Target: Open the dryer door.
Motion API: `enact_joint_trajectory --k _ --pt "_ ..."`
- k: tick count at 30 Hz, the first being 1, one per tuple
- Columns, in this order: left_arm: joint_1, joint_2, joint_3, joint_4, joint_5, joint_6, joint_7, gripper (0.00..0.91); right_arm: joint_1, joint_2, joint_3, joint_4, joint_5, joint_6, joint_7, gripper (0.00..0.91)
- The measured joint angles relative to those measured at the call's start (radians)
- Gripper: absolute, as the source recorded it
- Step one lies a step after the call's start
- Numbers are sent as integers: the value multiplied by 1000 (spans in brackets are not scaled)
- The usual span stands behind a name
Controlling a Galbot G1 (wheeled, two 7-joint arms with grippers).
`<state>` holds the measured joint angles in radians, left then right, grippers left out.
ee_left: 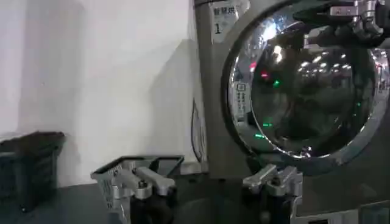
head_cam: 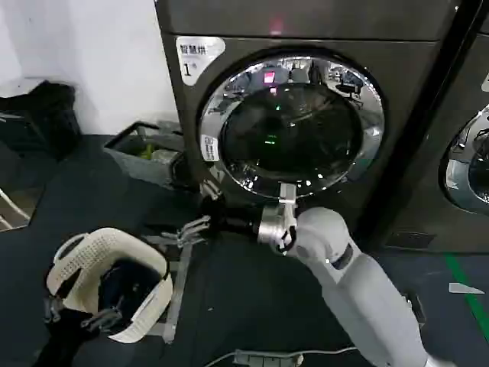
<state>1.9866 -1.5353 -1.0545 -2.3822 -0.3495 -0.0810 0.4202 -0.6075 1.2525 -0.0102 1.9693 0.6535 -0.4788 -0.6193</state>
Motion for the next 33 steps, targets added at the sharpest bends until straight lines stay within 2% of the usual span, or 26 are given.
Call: enact_joint_trajectory --k 4,13,16,22,33 --pt "-2 2 4 -6 0 -1 -1 907 -21 -7 36 -16 -100 1 -36 907" --pt "-4 9 12 -9 0 -1 -4 907 -72 -53 174 -59 -228 46 -56 907" --pt "-5 9 18 -11 0 1 -4 907 -80 -63 215 -87 -250 67 -57 907" --pt "-4 13 19 -6 0 1 -6 907 -65 -65 248 -160 -259 144 -57 907" --pt "-1 11 23 -6 4 2 -7 907 35 -37 184 -334 -293 242 -16 907"
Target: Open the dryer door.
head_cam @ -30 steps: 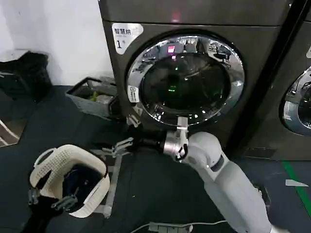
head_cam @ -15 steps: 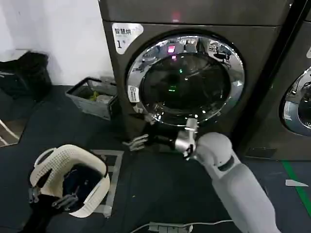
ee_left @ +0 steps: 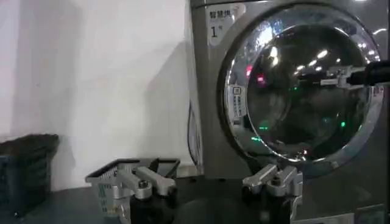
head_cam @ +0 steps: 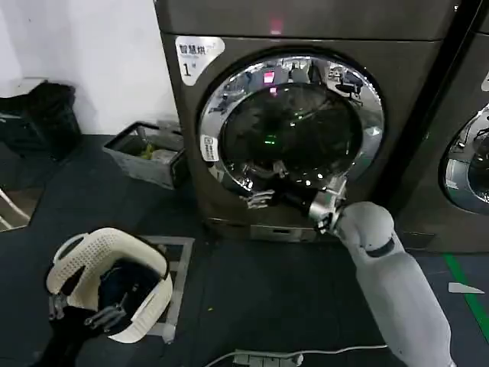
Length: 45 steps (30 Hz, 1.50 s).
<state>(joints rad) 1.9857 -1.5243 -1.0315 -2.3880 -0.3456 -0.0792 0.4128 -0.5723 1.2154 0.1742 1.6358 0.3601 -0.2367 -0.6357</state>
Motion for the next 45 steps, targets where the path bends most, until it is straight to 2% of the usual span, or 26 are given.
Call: enact_joint_trajectory --k 6,23,45 --pt "3 -3 0 0 4 0 0 907 52 31 -64 -79 -15 29 12 907" --pt "7 -9 8 0 14 -5 -3 907 169 106 -162 -269 -15 56 50 907" --pt "7 -11 32 18 44 -18 -7 907 263 179 -217 -435 -24 102 52 907"
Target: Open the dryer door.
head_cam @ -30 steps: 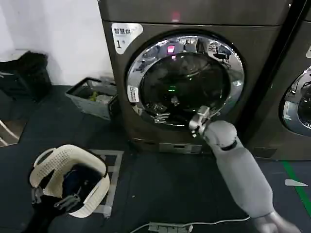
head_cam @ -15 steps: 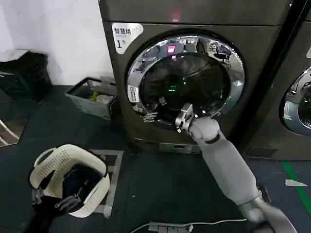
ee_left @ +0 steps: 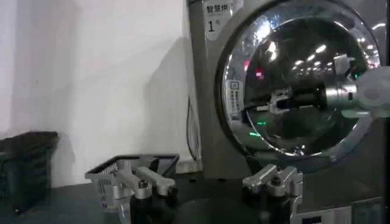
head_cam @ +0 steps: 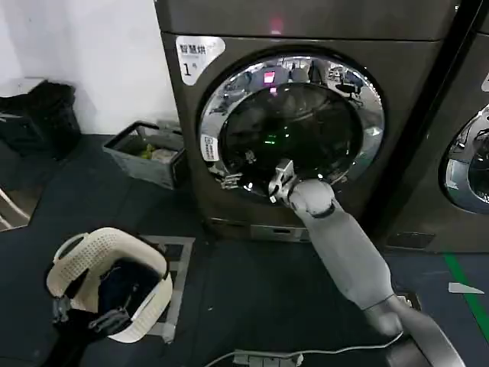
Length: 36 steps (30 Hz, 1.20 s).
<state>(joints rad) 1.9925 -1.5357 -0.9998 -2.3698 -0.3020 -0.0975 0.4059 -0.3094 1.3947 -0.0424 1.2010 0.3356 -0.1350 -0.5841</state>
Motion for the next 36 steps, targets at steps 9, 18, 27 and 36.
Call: enact_joint_trajectory --k 9,18,27,36 --pt "-8 0 7 10 8 -1 -1 907 6 19 -3 -12 4 -5 -40 907" --pt "-21 9 7 20 8 23 6 907 -29 -10 7 36 46 -35 -142 907" --pt "-59 44 -7 40 -10 68 6 907 -85 -64 37 138 100 -30 -303 907" --pt "-111 91 -42 71 -47 118 -14 907 -140 -119 67 244 105 -37 -436 907"
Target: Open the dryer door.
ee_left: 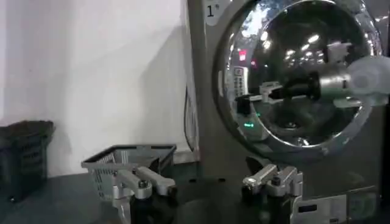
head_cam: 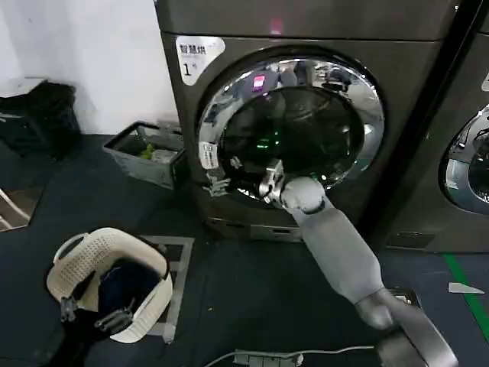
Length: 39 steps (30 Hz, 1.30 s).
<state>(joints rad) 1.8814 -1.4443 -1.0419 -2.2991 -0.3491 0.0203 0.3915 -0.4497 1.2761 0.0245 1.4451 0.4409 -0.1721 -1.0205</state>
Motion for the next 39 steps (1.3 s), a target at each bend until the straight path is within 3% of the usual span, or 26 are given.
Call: enact_joint_trajectory --k 7,15,22,39 --pt "-49 61 1 12 -37 71 -3 907 -61 -39 35 92 64 -48 -51 907" --pt "-131 168 16 64 -177 77 55 907 -128 -100 52 177 127 -52 -119 907" --pt "-210 289 54 117 -296 81 110 907 -188 -165 87 250 159 -17 -173 907" --pt "-450 547 344 301 -518 1 156 907 -358 -302 225 383 230 4 -362 907"
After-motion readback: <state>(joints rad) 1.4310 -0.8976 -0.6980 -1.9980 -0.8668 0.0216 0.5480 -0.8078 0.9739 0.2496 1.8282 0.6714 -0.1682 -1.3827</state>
